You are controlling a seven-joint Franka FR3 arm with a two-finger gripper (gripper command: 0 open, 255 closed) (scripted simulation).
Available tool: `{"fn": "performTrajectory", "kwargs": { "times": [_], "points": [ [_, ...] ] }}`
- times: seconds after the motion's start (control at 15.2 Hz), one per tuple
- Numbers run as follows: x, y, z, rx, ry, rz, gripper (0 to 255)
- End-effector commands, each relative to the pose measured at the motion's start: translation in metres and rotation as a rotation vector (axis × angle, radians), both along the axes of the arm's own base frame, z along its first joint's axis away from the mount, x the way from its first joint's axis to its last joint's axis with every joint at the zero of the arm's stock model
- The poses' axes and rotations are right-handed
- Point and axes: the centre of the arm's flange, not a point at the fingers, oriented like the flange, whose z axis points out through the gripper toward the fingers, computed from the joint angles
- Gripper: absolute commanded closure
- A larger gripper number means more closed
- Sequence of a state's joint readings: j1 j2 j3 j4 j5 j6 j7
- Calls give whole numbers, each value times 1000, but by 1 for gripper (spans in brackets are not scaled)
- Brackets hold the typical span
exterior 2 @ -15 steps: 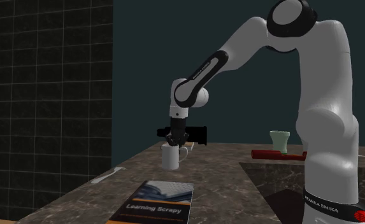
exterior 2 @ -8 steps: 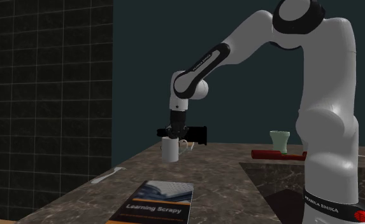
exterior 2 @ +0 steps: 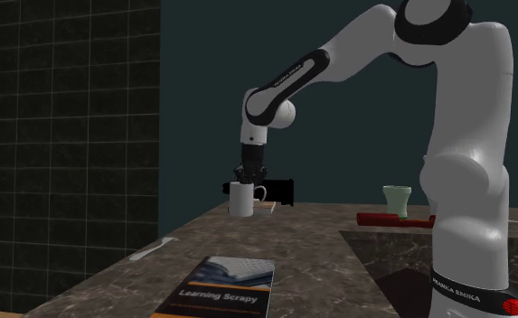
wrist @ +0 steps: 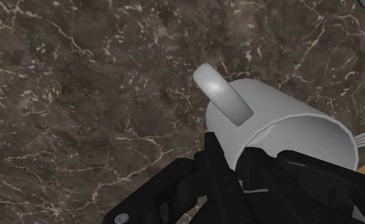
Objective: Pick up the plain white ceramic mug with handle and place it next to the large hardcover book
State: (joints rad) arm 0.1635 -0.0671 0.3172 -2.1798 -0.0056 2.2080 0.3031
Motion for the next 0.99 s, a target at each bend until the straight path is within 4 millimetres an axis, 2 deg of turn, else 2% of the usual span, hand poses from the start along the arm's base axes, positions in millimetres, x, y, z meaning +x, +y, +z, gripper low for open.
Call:
{"fn": "performTrajectory", "kwargs": {
  "times": [0.0, 0.92],
  "points": [
    [-1, 0, 11, 0, 0, 0, 255],
    [-1, 0, 85, 0, 0, 0, 255]
  ]
}}
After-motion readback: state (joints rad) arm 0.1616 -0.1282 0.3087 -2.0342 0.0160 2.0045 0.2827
